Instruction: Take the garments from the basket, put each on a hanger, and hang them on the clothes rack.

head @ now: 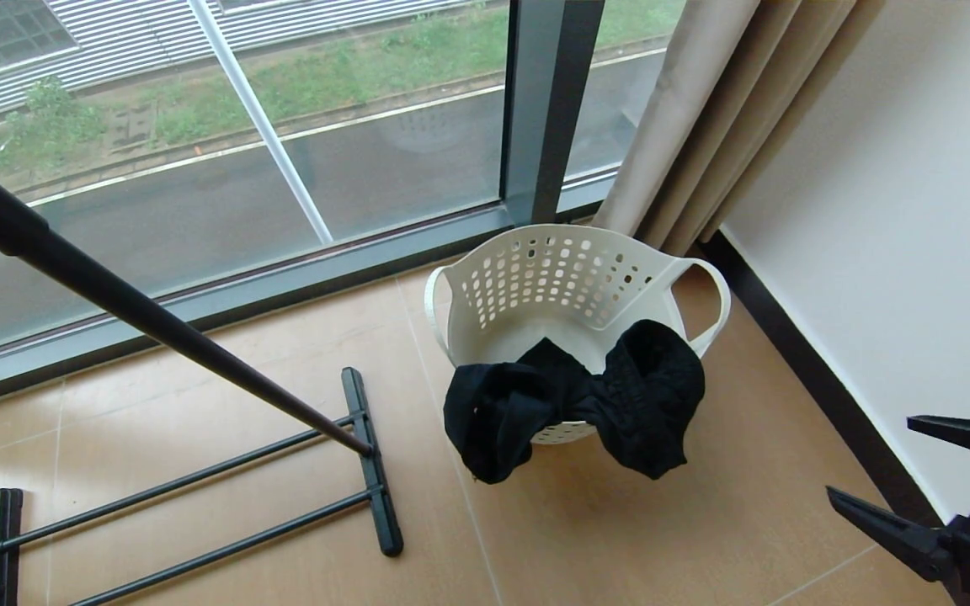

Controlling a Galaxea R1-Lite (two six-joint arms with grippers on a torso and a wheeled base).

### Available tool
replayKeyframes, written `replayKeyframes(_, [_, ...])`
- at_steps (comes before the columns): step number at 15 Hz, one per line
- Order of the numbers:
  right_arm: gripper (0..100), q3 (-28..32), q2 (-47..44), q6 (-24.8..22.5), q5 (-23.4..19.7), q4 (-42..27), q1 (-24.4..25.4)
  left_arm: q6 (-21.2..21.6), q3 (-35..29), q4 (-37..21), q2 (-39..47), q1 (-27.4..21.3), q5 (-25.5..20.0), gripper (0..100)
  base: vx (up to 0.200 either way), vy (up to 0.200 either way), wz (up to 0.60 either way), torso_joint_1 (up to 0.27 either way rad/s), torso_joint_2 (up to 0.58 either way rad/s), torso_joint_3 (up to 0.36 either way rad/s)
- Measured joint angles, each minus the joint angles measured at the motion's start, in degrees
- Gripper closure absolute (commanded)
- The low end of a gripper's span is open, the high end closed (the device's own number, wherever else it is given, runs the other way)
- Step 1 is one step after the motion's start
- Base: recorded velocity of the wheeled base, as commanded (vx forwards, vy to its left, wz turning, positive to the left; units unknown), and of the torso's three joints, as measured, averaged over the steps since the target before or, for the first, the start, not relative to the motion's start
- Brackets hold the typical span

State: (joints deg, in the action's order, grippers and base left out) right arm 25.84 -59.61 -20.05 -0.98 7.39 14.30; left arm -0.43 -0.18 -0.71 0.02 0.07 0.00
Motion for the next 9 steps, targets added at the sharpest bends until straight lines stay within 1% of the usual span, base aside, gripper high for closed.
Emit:
replayKeyframes(2, [0,5.44,-7.28,-12.15,0.43,0.09,0.28,0.0,0.0,0.0,0.0,0.0,0.0,0,0.0,0.0,0.0,0.0,0.0,0.0])
replayKeyframes(5, [0,13.57,-16.1,-27.6,3.05,0.05,0.3,0.0,0.0,0.0,0.0,0.0,0.0,0,0.0,0.0,0.0,0.0,0.0,0.0])
replayKeyframes(8, [0,18.77,-22.25,-39.64,3.54,-0.09,0.46,0.0,0.0,0.0,0.0,0.0,0.0,0,0.0,0.0,0.0,0.0,0.0,0.0])
replayKeyframes(9, [0,20.1,-24.32,-42.63,3.57,-0.09,0.55,0.0,0.0,0.0,0.0,0.0,0.0,0,0.0,0.0,0.0,0.0,0.0,0.0])
